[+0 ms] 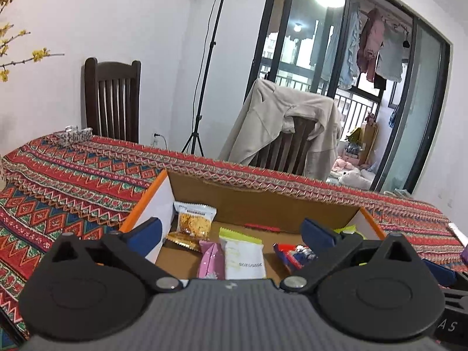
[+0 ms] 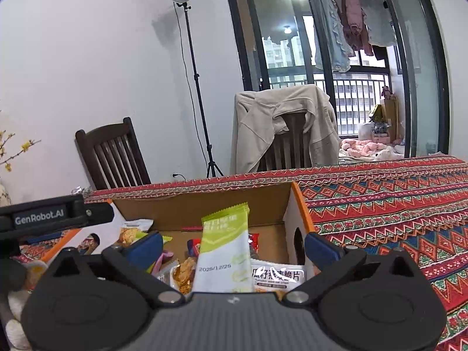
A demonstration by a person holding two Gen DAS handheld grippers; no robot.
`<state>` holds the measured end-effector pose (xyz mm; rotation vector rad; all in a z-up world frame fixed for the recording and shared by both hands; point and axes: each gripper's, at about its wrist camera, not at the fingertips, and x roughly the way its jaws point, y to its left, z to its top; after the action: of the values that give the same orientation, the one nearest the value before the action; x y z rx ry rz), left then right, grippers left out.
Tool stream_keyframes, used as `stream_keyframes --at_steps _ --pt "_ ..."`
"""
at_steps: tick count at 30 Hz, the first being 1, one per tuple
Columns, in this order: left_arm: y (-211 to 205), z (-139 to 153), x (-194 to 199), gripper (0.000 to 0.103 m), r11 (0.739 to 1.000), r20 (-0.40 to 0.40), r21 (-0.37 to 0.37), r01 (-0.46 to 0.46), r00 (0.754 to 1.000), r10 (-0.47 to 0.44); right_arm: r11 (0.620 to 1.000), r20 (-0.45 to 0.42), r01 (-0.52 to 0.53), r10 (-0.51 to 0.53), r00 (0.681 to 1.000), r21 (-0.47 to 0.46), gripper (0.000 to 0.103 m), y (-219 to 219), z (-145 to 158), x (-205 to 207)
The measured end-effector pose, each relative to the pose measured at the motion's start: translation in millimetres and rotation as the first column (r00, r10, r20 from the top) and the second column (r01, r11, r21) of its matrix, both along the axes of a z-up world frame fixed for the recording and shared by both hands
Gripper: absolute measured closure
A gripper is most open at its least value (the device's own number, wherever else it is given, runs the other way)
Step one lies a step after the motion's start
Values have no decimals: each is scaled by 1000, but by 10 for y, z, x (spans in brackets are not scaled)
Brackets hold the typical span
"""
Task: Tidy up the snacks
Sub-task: 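Open both grippers to drop the bar packets into the box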
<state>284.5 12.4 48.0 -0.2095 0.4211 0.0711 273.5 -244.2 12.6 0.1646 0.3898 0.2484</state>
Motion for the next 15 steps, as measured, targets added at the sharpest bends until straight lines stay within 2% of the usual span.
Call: stream_keyframes --at_steps 8,15 --pt "15 282 -204 0 1000 31 2 -2 1000 2 1000 16 -17 17 1000 -13 0 12 243 -165" --pt "158 341 -529 0 999 34 37 -15 999 14 999 35 -35 36 999 -36 0 20 389 -407"
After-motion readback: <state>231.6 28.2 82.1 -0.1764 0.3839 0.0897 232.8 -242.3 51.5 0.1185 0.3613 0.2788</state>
